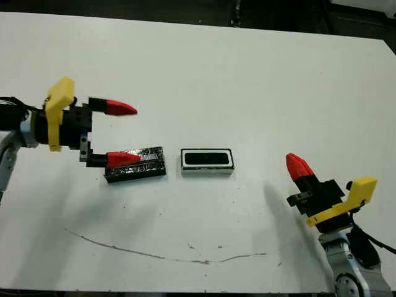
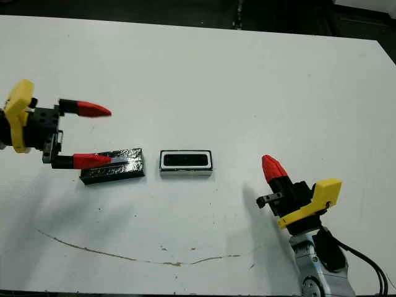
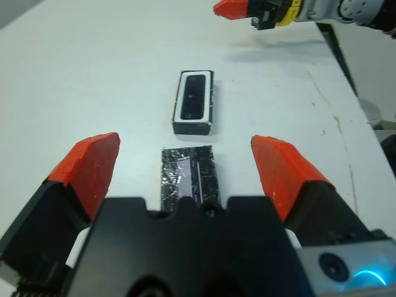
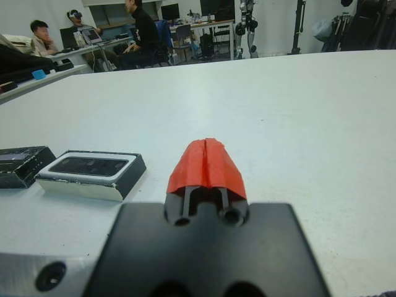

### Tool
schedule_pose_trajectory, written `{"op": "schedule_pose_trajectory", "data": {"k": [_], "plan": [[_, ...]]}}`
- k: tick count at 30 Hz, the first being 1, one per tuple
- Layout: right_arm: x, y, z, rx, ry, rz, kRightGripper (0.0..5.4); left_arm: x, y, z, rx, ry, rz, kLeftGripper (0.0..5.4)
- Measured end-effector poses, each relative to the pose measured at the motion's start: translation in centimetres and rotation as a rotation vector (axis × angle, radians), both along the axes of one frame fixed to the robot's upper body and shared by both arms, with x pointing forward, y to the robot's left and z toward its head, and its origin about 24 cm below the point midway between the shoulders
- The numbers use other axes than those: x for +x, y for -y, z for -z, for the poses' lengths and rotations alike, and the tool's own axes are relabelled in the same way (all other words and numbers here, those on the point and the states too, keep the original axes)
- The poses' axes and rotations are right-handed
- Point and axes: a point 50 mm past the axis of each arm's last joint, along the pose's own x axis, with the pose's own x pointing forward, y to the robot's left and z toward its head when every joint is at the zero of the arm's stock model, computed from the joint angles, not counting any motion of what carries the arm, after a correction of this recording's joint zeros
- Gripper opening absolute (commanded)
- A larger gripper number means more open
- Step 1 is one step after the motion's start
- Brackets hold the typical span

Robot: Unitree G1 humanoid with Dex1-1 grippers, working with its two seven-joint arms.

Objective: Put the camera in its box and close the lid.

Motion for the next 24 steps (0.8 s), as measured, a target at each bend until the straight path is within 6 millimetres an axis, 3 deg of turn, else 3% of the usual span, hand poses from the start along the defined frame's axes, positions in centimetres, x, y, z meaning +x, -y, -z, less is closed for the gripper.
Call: {"op": "schedule_pose_trajectory", "data": {"k": [10, 24], "plan": [[0.0, 0.0, 0.1, 0.000, -0.006, 0.004, 0.01, 0.3, 0.7, 2.3, 0.096, 0.039, 0.062, 5.40], [0.0, 0.0, 0.1, -0.002, 0.014, -0.001, 0.01, 0.3, 0.6, 4.2, 0.202, 0.068, -0.018, 5.40]]}}
